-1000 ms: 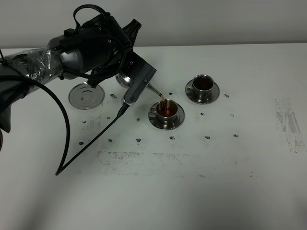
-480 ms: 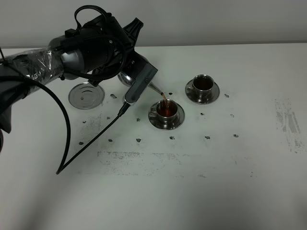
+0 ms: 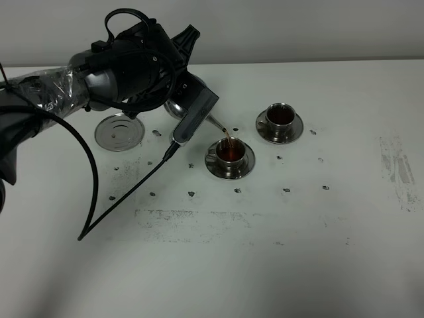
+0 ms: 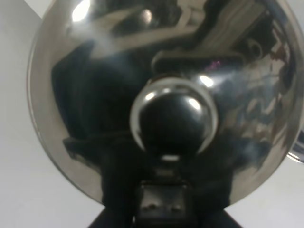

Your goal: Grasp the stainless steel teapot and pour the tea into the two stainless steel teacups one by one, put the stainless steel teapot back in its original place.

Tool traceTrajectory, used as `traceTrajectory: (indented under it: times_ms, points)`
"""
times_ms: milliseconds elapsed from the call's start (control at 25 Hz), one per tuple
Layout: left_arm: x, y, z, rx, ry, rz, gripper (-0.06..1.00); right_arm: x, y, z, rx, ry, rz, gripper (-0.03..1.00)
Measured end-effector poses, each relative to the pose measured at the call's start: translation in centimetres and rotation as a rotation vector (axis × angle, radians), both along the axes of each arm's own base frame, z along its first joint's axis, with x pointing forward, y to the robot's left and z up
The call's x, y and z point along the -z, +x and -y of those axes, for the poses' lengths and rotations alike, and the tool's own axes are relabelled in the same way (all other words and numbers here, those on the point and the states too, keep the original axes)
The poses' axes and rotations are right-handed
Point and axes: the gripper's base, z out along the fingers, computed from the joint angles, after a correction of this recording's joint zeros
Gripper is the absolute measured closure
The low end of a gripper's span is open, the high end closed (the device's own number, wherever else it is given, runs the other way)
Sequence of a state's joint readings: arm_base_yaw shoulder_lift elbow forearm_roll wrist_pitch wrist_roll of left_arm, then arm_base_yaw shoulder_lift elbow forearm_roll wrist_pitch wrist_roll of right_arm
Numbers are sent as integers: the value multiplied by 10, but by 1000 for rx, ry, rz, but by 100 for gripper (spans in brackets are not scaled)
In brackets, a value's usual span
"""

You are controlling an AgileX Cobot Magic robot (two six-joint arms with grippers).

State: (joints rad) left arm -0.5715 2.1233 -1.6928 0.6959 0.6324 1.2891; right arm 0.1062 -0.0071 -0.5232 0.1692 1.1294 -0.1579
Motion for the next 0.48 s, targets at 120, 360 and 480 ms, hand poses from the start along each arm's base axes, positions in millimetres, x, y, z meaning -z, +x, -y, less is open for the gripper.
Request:
traceTrajectory:
  times_ms: [120,360,480]
  points:
    - [0,0,0,1,3,2,76,0,0,0,0,0,0,51]
    - [0,0,0,1,3,3,76,0,0,0,0,0,0,51]
    - [0,0,0,4,6,4,76,0,0,0,0,0,0,51]
